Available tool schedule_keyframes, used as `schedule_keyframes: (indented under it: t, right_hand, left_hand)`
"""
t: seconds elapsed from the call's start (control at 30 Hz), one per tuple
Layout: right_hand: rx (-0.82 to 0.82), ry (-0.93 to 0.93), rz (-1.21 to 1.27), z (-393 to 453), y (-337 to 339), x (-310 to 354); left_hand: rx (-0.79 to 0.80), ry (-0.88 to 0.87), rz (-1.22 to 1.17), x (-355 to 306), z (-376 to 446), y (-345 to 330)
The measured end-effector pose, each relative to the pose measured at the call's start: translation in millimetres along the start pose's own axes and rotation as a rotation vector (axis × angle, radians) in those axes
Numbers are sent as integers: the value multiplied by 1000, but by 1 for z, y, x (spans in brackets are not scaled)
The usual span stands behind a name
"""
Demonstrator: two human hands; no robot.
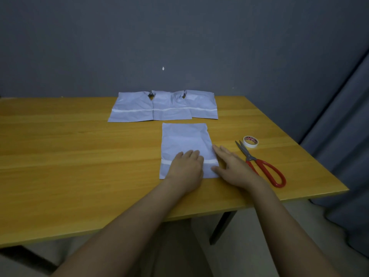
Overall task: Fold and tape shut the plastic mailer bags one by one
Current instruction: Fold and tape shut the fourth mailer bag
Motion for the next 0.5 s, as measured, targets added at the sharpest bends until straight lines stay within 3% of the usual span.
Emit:
schedule_keyframes:
  t: [0.17, 0.27, 0.4, 0.5]
  right_hand:
    - [199, -22, 11, 9, -1, -6]
    - [184, -15, -118, 9, -3, -8]
    - [199, -18, -235, 11, -6, -7]
    - [204, -13, -251, 12, -11, -9]
  left_hand:
    - [29, -212, -244, -24, 16, -12]
    - [69, -180, -403, -18, 16, -23]
    - [144, -161, -443, -16, 14, -26]
    - [114, -131, -432, -17, 9, -27]
Point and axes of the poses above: each hand's wrist, its own z-axis towards the middle knuckle, its own y-axis out of the back of the hand, x = y × z, the point moved 8 cm from there along z, towards the middle knuckle, and after that the axes turned 12 degrees about -y, right-handed, at the moved point
